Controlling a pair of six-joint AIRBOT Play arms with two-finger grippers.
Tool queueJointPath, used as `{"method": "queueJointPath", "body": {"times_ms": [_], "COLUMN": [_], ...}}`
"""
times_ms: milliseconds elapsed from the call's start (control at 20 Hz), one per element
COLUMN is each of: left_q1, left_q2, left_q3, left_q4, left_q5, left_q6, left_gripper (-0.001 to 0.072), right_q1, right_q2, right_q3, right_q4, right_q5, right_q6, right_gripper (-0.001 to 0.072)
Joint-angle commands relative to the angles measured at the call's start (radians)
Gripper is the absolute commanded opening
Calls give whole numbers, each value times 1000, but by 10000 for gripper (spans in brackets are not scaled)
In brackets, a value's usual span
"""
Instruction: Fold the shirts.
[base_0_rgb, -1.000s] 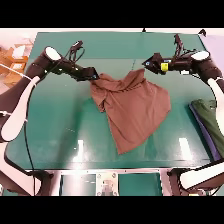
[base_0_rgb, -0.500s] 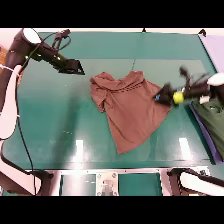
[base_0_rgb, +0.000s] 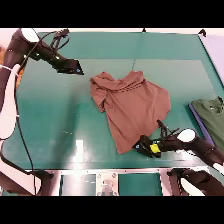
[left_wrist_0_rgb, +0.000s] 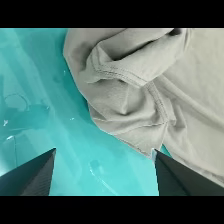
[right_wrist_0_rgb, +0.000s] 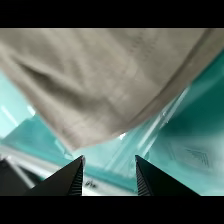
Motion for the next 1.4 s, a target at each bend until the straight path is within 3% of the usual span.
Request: {"method": "queueJointPath", "body": {"times_ms": [0,200,250,300,350,400,500,650,750,1000,1250,1350], "left_q1": [1,1,1,1,1,1,1,1,1,-109,-397,-516], "left_q2": [1,1,1,1,1,1,1,1,1,0,-25,-33], "left_q3": [1,1,1,1,1,1,1,1,1,0,-31,-85], "left_q4": [1,1,1,1,1,1,2,2,-19,-11,251,324], "left_q5": [0,0,-1,-2,-5,-12,-36,-66,-76,-77,-10,77], "left_q6": [0,0,0,0,0,-1,-9,-14,-34,-34,-106,-138], "left_gripper": [679,679,679,679,679,679,680,680,680,679,677,639], "right_q1": [163,256,264,264,263,255,158,-139,-373,-701,-709,-709], "right_q2": [-66,-171,-198,-224,-245,-254,-246,-204,-204,-262,-329,-331], "right_q3": [-30,73,111,146,176,201,256,343,422,509,515,516], "right_q4": [76,99,99,99,98,80,-74,-456,-562,-549,-434,-386], "right_q5": [-199,-361,-378,-388,-391,-385,-247,-35,27,26,20,17], "right_q6": [63,58,31,-6,-60,-105,-95,20,-8,-137,-244,-291], "right_gripper": [382,372,325,224,78,13,12,11,11,11,11,11]}}
